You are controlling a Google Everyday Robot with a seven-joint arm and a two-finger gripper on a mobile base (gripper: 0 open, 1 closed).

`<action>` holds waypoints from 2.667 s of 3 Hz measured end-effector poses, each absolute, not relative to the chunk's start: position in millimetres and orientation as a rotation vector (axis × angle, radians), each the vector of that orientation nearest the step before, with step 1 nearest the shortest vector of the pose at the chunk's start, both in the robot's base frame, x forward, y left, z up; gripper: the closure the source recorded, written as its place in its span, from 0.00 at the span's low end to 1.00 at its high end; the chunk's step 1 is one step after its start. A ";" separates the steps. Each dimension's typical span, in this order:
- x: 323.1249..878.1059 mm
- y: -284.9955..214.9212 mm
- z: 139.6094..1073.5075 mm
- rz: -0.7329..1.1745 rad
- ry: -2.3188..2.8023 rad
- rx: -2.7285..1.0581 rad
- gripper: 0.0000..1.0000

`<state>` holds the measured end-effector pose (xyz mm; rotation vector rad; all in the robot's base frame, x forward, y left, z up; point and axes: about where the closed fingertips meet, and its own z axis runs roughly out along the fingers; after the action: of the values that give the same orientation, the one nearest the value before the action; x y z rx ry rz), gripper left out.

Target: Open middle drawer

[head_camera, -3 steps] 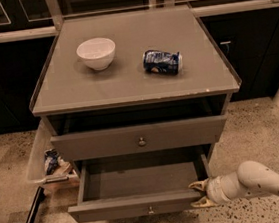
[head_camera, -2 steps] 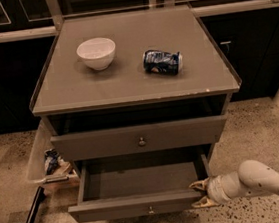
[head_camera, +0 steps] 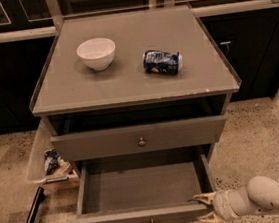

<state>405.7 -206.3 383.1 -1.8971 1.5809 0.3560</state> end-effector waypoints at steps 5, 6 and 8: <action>407.6 -202.8 385.4 0.355 1.589 -1.902 0.00; 412.7 -192.5 404.9 0.328 1.549 -1.926 0.00; 416.0 -182.5 507.6 0.171 1.394 -2.000 0.00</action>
Offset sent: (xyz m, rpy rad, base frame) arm 0.0003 -0.0001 0.0039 0.0000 0.0000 0.0000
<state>416.0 -182.5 507.6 -2.0003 1.3938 0.1707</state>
